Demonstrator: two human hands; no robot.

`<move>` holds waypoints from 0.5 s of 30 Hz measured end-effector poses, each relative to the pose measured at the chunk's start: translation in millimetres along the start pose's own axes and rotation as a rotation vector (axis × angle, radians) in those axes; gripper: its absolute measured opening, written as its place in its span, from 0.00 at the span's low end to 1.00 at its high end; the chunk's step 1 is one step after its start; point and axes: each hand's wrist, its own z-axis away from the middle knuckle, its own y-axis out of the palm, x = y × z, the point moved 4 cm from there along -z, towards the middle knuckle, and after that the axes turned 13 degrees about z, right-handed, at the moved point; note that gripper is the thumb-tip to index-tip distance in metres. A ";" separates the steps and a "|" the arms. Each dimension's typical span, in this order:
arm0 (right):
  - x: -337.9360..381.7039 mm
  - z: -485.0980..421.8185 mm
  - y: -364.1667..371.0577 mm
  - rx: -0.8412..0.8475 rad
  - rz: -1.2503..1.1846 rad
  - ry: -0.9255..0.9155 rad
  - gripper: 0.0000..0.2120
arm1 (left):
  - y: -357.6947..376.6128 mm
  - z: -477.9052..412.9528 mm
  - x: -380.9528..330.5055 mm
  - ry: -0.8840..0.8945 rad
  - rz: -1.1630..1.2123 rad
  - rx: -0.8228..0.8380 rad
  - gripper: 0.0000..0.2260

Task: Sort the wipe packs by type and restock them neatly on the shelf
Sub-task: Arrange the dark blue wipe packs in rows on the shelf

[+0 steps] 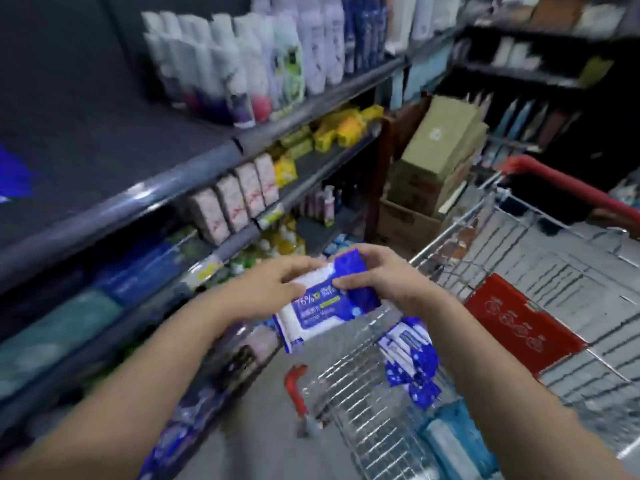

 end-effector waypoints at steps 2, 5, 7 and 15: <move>49.7 -11.3 72.4 0.028 0.125 -0.124 0.21 | -51.9 67.5 4.3 -0.017 -0.172 -0.151 0.20; 114.1 -21.1 171.8 0.060 0.208 -0.273 0.25 | -127.4 162.1 17.4 -0.059 -0.326 -0.454 0.16; 150.1 -23.9 221.8 0.053 0.264 -0.355 0.21 | -165.8 215.7 18.4 -0.054 -0.398 -0.580 0.15; 233.3 -40.3 339.5 0.148 0.304 -0.434 0.15 | -228.6 327.9 27.1 -0.144 -0.631 -0.668 0.40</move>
